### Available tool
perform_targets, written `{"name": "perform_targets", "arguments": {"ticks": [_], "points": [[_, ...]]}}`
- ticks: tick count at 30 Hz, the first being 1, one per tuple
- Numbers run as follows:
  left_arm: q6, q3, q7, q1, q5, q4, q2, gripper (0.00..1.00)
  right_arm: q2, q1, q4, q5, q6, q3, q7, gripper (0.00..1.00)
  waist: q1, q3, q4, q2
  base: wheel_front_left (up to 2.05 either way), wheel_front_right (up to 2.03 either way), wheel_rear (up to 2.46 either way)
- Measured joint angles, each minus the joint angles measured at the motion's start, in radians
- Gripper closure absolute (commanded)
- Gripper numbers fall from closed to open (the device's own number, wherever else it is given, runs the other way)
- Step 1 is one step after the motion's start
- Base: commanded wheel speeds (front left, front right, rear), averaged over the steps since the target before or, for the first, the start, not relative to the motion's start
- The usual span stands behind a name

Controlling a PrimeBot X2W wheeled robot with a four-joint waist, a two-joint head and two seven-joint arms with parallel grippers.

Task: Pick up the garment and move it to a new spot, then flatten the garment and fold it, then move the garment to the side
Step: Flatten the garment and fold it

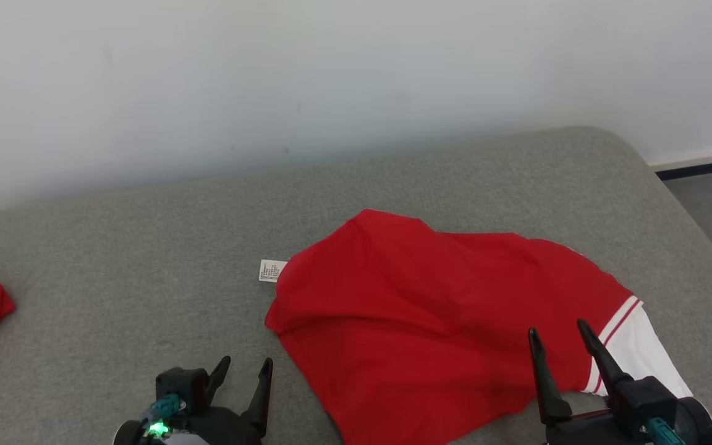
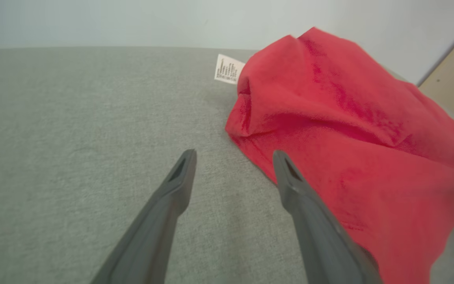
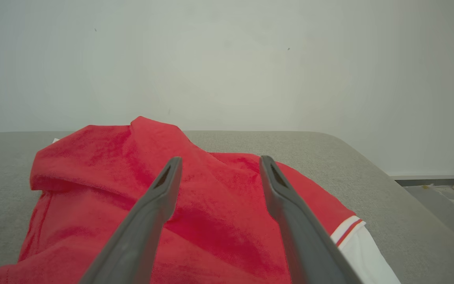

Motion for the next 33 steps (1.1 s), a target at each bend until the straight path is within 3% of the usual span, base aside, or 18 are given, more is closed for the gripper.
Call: {"name": "perform_targets", "arguments": {"ticks": [10,20,21,22,30,33], "points": [[0.01,-0.064,0.012,-0.169,-0.099,0.202,0.0,0.0,0.0,-0.044,0.004,0.013,0.0,0.019,-0.02,0.0,0.0001,0.101,-0.085,0.0,0.0,0.0,0.0],[0.058,-0.129,-0.02,-0.23,-0.153,0.313,0.001,0.0,0.0,-0.056,0.024,0.014,0.0,0.017,-0.035,0.0,0.0,0.149,-0.151,-0.0001,0.0,0.0,0.0],[0.062,-0.136,-0.022,-0.237,-0.153,0.323,0.002,0.59,0.0,-0.057,0.024,0.014,0.0,0.019,-0.035,0.0,0.0,0.149,-0.153,-0.0001,0.0,0.0,0.0],[0.063,-0.141,-0.024,-0.241,-0.153,0.331,0.002,1.0,0.0,-0.058,0.025,0.015,0.0,0.019,-0.035,0.0,0.0,0.148,-0.154,-0.0001,0.0,0.0,0.0],[0.104,-0.156,-0.081,-0.263,-0.142,0.384,0.002,1.0,0.0,-0.058,0.025,0.021,0.0,0.01,-0.036,0.0,0.0,0.147,-0.138,-0.0001,0.0,0.0,0.0],[0.123,-0.138,-0.104,-0.281,-0.142,0.382,0.029,1.0,0.0,-0.058,0.023,0.021,0.0,0.01,-0.039,0.0,0.0,0.152,-0.125,-0.0001,0.0,0.0,0.0]]}}
